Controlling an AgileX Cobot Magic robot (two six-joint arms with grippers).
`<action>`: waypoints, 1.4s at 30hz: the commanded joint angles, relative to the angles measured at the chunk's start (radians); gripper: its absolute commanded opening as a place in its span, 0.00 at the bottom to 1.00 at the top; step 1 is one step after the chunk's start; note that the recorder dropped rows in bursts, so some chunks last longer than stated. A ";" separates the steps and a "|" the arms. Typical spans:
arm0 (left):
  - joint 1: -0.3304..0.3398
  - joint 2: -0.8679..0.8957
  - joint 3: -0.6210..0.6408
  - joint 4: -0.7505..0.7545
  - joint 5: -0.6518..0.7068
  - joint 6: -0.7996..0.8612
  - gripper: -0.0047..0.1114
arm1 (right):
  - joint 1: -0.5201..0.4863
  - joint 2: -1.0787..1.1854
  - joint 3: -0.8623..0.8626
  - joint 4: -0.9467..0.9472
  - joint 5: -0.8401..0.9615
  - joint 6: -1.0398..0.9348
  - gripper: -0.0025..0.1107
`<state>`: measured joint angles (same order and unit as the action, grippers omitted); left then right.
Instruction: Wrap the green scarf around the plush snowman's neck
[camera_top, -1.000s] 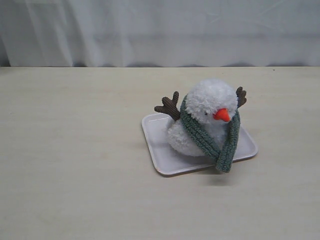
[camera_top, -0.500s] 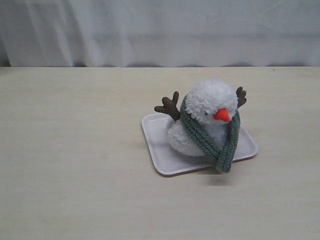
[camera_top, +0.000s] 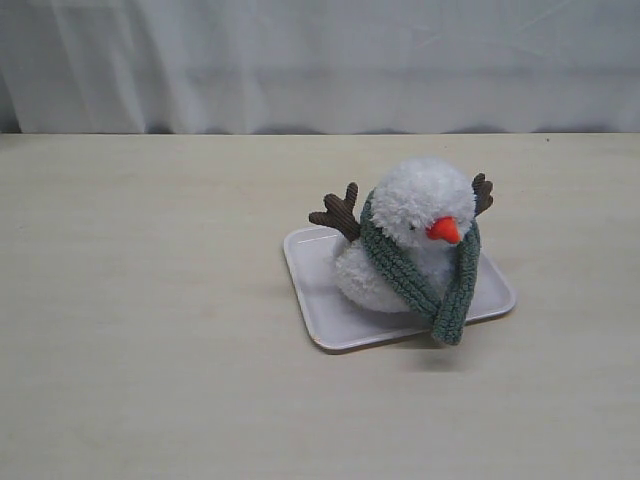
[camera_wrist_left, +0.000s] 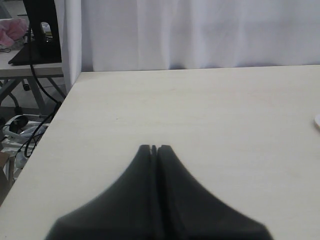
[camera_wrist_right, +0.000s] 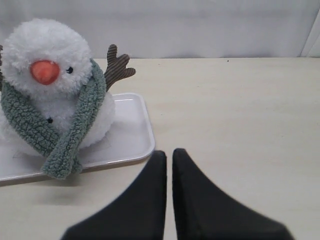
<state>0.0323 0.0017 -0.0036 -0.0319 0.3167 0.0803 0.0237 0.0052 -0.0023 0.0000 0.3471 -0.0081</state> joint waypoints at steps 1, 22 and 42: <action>0.002 -0.002 0.004 -0.007 -0.009 -0.003 0.04 | -0.008 -0.005 0.002 -0.013 -0.005 -0.007 0.06; 0.002 -0.002 0.004 -0.007 -0.009 -0.003 0.04 | -0.008 -0.005 0.002 -0.022 -0.005 -0.007 0.06; 0.002 -0.002 0.004 -0.005 -0.009 -0.003 0.04 | -0.008 -0.005 0.002 -0.067 -0.005 -0.007 0.06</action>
<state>0.0323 0.0017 -0.0036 -0.0319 0.3167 0.0803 0.0237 0.0052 -0.0023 -0.0552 0.3471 -0.0081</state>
